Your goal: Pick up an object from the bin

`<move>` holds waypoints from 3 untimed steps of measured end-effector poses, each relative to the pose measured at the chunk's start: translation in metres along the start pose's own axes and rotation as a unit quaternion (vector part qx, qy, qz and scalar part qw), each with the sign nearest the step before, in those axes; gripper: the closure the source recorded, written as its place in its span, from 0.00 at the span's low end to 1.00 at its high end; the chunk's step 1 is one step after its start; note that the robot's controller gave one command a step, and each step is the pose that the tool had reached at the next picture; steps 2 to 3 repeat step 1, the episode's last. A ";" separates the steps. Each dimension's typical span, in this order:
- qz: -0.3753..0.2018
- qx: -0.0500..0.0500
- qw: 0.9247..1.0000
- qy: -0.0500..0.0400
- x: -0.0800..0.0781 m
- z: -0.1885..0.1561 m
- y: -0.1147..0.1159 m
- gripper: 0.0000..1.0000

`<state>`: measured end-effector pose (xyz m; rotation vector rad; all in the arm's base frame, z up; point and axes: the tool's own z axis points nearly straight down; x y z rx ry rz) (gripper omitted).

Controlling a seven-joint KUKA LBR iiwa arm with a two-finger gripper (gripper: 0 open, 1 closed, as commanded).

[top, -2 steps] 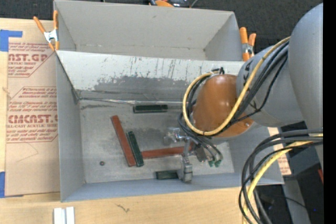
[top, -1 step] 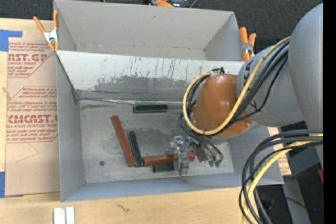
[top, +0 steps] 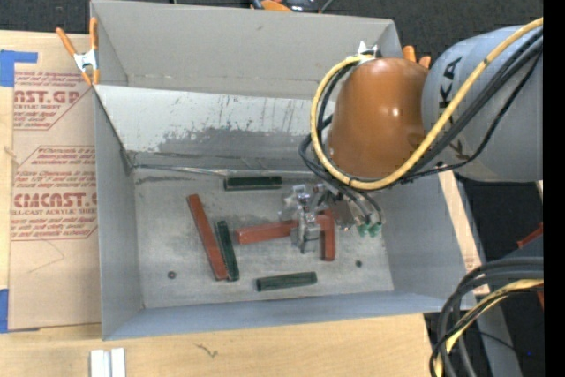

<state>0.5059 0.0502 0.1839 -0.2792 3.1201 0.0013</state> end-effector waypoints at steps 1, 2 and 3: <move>-0.219 0.000 0.976 0.000 -0.037 -0.094 -0.032 1.00; -0.219 0.000 0.976 0.000 -0.037 -0.094 -0.032 1.00; -0.219 0.000 0.976 0.000 -0.037 -0.094 -0.032 1.00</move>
Offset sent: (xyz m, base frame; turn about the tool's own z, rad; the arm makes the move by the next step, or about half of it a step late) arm 0.0391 -0.0249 0.0923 -0.4432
